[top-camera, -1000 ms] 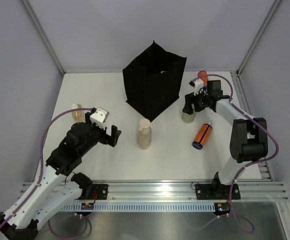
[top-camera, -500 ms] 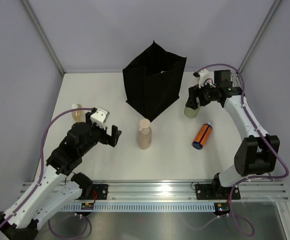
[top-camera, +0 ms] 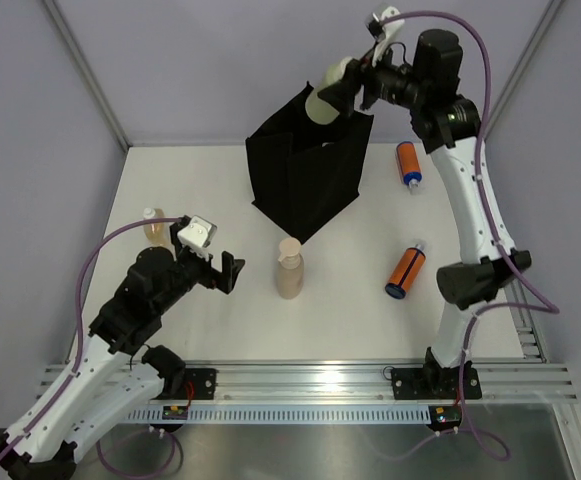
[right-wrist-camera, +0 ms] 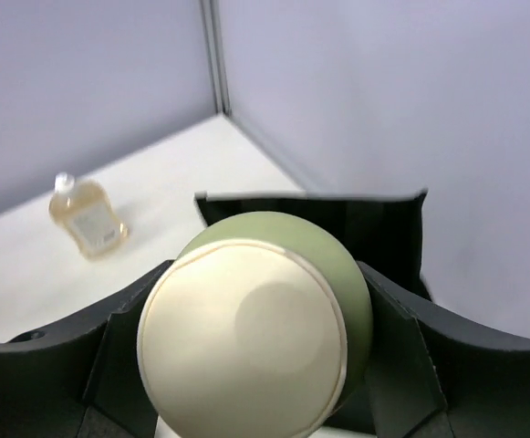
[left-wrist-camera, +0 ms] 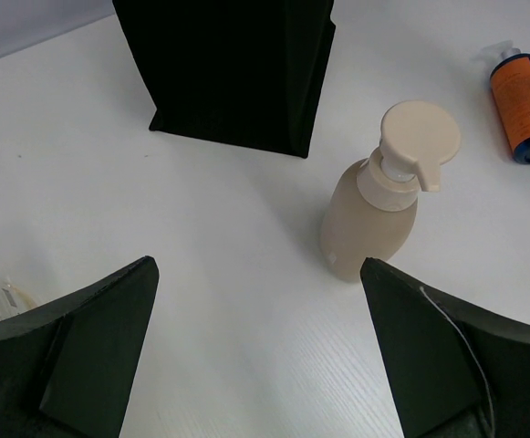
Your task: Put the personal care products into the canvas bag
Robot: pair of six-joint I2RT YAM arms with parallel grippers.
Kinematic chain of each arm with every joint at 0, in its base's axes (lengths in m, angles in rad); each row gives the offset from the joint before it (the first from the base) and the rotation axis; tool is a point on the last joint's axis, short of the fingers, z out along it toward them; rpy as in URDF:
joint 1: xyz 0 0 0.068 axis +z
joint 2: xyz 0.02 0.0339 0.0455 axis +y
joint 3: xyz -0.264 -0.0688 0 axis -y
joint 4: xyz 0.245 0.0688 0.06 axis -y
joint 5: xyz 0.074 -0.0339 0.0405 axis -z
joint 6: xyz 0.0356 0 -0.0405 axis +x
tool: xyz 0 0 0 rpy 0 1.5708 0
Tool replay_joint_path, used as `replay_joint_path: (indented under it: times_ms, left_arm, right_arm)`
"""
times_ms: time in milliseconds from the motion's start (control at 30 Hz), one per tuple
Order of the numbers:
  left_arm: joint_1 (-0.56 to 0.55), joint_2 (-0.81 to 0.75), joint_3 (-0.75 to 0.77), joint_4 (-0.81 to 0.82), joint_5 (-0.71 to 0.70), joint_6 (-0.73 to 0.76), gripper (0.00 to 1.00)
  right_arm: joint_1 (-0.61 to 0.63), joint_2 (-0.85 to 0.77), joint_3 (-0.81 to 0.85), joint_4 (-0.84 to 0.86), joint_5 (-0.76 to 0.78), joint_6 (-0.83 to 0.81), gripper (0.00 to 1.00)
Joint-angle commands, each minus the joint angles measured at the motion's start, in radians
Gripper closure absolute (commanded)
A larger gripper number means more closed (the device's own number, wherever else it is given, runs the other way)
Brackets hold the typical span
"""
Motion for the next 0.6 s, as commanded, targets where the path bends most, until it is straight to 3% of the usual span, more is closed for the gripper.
replay_joint_path:
  times_ms: [0,100,300,467,567]
  left_arm:
    - [0.002,0.004,-0.009,0.057,0.032,0.015,0.01]
    - [0.002,0.022,-0.008,0.048,0.024,0.017,0.01]
    - [0.002,0.044,-0.005,0.044,0.030,0.047,0.01]
    - [0.003,0.058,0.004,0.045,0.059,0.055,0.01]
    - [0.003,0.062,0.009,0.042,0.070,0.055,0.01]
  right_arm:
    - [0.000,0.256,0.321,0.127,0.070,0.138,1.00]
    - [0.004,0.394,0.437,0.166,0.133,0.174,1.00]
    - [0.009,0.386,0.263,0.235,0.127,0.107,1.00]
    - [0.017,0.289,0.063,0.165,0.084,-0.045,1.00]
    - [0.038,0.301,0.048,0.071,0.096,-0.134,1.00]
